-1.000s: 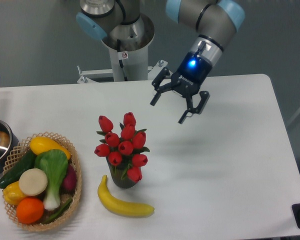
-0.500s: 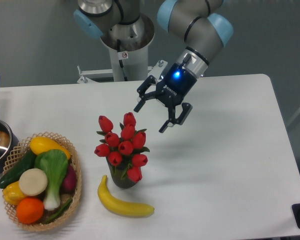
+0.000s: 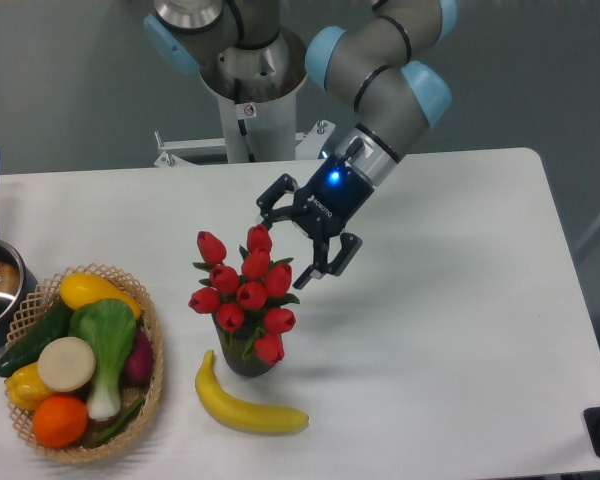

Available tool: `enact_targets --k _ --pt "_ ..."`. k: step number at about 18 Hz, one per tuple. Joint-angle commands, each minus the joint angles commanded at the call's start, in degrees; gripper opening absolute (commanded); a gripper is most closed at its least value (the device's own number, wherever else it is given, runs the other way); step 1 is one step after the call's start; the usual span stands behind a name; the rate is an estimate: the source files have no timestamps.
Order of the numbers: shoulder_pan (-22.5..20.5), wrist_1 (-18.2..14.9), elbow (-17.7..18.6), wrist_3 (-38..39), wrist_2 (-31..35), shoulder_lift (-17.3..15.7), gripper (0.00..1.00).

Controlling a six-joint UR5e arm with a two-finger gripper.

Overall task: Pick up the flowers from the vase
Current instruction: 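Move the open gripper down over the red tulip stems, then lower the gripper around the tulip stems above the vase rim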

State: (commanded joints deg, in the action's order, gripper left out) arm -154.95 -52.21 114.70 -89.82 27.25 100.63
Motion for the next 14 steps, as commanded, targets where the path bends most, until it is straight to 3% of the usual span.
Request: enact_targets --k 14 --pt "2.11 0.44 -1.76 0.09 0.26 2.90 1.00"
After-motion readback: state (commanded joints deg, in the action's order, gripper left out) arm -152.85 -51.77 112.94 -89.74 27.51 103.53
